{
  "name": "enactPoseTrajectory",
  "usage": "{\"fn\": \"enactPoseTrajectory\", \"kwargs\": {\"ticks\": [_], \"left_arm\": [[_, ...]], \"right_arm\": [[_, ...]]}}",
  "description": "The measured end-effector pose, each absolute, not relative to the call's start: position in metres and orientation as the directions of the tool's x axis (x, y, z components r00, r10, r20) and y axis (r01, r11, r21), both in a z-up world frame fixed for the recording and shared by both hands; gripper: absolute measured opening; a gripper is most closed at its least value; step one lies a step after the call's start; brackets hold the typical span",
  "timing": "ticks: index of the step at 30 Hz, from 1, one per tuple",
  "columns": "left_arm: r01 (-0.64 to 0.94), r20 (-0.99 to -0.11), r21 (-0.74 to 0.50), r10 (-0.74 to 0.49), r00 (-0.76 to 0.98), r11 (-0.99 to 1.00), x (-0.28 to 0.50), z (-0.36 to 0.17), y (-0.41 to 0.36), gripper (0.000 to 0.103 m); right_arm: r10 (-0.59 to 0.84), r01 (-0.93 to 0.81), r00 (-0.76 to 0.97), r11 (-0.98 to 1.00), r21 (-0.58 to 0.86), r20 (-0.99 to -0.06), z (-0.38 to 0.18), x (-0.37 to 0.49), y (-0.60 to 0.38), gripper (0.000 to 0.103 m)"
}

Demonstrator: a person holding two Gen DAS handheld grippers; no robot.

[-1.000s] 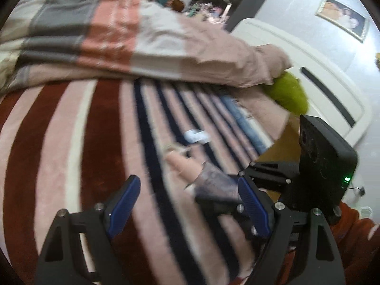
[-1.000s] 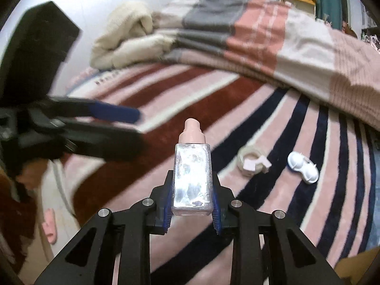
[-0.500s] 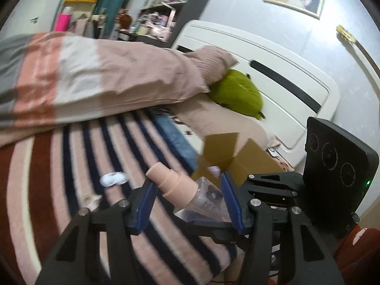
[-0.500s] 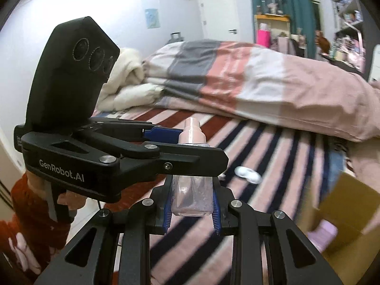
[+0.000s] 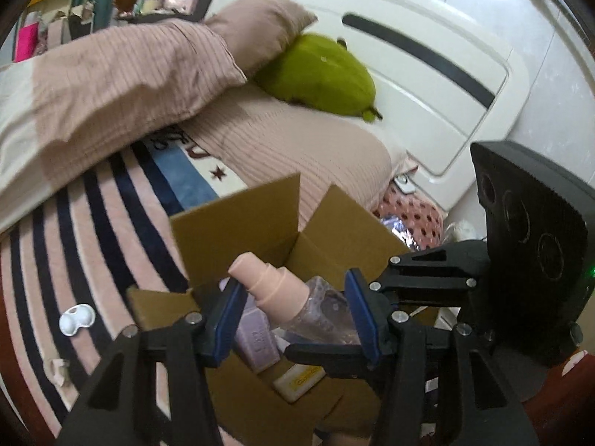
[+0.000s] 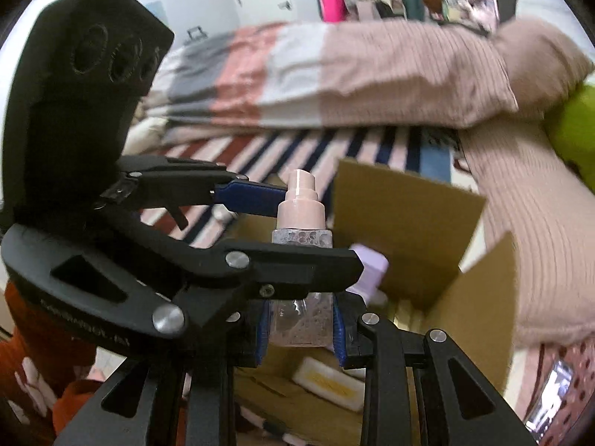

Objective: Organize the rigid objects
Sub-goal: 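Carry the spray bottle into the cardboard box and release it, then move the right tool back over the white tape roll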

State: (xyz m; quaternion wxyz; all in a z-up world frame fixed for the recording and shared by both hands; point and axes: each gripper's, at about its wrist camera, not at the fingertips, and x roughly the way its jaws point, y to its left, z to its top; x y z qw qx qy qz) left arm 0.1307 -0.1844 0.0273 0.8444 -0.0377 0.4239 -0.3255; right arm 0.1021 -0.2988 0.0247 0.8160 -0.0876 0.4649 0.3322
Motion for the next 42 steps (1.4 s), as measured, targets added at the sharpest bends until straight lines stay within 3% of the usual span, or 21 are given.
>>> {"fn": "enactPoseTrajectory", "kwargs": {"ticks": [5,9,12,14,22,26,28,32,42], "left_arm": [[0.52,-0.735,-0.309,-0.547,0.401,0.796,0.138,0.016,-0.199,0.053],[0.514,-0.729,-0.3,-0.541,0.42,0.804,0.136,0.019,-0.194,0.072],[0.506,-0.701,-0.303,-0.548,0.456,0.808,0.129,0.031,-0.177,0.078],[0.484,-0.675,-0.29,-0.535,0.508,0.826,0.119,0.045,-0.156,0.083],[0.316,-0.635,-0.205,-0.372,0.677,0.926,0.073,0.065,-0.055,0.084],[0.201,-0.642,-0.137,-0.241,0.728,0.97,0.049,0.051,-0.002,0.088],[0.144,-0.652,-0.124,-0.19,0.734,0.982,0.041,0.036,0.024,0.088],[0.086,-0.659,-0.165,-0.175,0.732,0.983,0.029,0.004,0.067,0.088],[0.006,-0.693,-0.257,-0.188,0.696,0.966,0.031,-0.072,0.126,0.088]], "right_arm": [[0.398,-0.617,0.341,0.778,0.116,-0.852,0.012,0.106,-0.303,0.023],[0.375,-0.612,0.338,0.785,0.102,-0.863,0.01,0.107,-0.303,0.025],[0.37,-0.611,0.354,0.787,0.087,-0.859,0.015,0.102,-0.3,0.035],[0.372,-0.618,0.381,0.783,0.066,-0.846,0.023,0.095,-0.295,0.035],[0.513,-0.74,0.362,0.666,0.094,-0.778,0.047,0.057,-0.22,0.04],[0.554,-0.809,0.306,0.58,0.095,-0.774,0.04,0.039,-0.165,0.055],[0.554,-0.827,0.275,0.553,0.1,-0.785,0.027,0.032,-0.138,0.056],[0.542,-0.836,0.229,0.534,0.121,-0.809,-0.014,0.035,-0.098,0.058],[0.418,-0.777,0.383,0.628,-0.042,-0.824,-0.117,0.099,-0.051,0.058]]}}
